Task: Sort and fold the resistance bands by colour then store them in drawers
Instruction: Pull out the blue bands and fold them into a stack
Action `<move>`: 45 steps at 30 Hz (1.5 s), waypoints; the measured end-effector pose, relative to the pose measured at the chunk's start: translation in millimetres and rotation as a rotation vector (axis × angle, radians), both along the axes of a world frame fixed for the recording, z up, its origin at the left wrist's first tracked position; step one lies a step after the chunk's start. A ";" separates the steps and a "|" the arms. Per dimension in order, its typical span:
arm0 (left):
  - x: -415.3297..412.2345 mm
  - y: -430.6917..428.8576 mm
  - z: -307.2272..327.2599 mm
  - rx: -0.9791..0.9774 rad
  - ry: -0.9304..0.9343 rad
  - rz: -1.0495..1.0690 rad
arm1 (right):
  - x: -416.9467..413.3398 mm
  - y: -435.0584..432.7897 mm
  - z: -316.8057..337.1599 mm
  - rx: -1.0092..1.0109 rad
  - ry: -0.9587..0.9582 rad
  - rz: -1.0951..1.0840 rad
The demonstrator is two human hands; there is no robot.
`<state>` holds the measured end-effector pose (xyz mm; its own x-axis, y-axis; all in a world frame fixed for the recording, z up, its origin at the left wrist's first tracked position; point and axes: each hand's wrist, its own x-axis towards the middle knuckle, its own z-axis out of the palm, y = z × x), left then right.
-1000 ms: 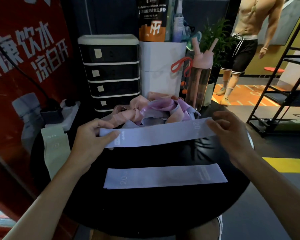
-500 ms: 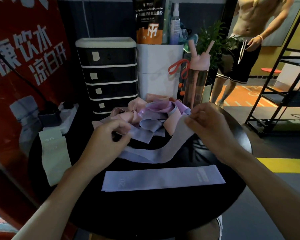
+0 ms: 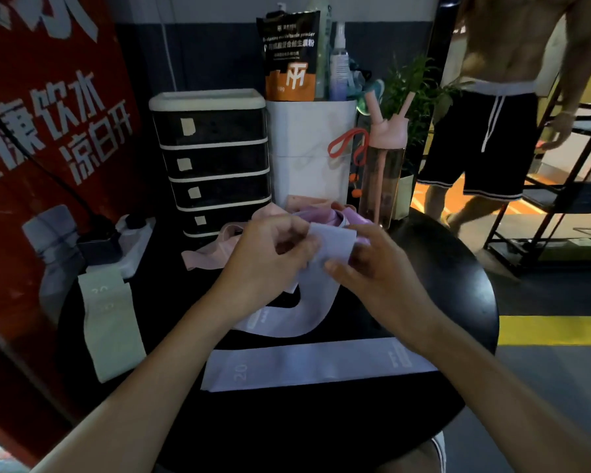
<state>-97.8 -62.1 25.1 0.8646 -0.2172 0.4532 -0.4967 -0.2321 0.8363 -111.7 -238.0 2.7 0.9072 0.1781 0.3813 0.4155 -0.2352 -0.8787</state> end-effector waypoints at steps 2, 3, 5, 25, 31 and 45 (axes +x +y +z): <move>-0.8 -3.5 4.9 -0.088 0.014 0.037 | -1.1 3.5 -3.8 -0.080 0.013 -0.027; -1.7 -4.4 7.1 -0.102 0.014 0.034 | -1.2 5.0 -6.2 -0.074 0.018 -0.033; -5.3 -4.8 12.0 -0.100 0.017 -0.015 | -3.7 10.3 -3.6 -0.004 0.021 -0.003; 9.8 9.5 46.2 -0.511 0.029 0.382 | 6.8 13.3 19.4 0.155 0.101 0.082; 5.9 19.3 48.7 -0.579 0.063 0.430 | 3.4 2.6 15.7 0.178 0.193 0.304; -11.5 50.2 -2.6 -0.517 0.054 0.511 | 6.8 -42.4 -6.6 -0.462 0.004 0.239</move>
<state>-109.3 -11.9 22.5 0.8250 0.4497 0.3423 -0.3869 0.0078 0.9221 -104.9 -280.3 -3.9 0.8220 0.5293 0.2100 0.5015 -0.4981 -0.7074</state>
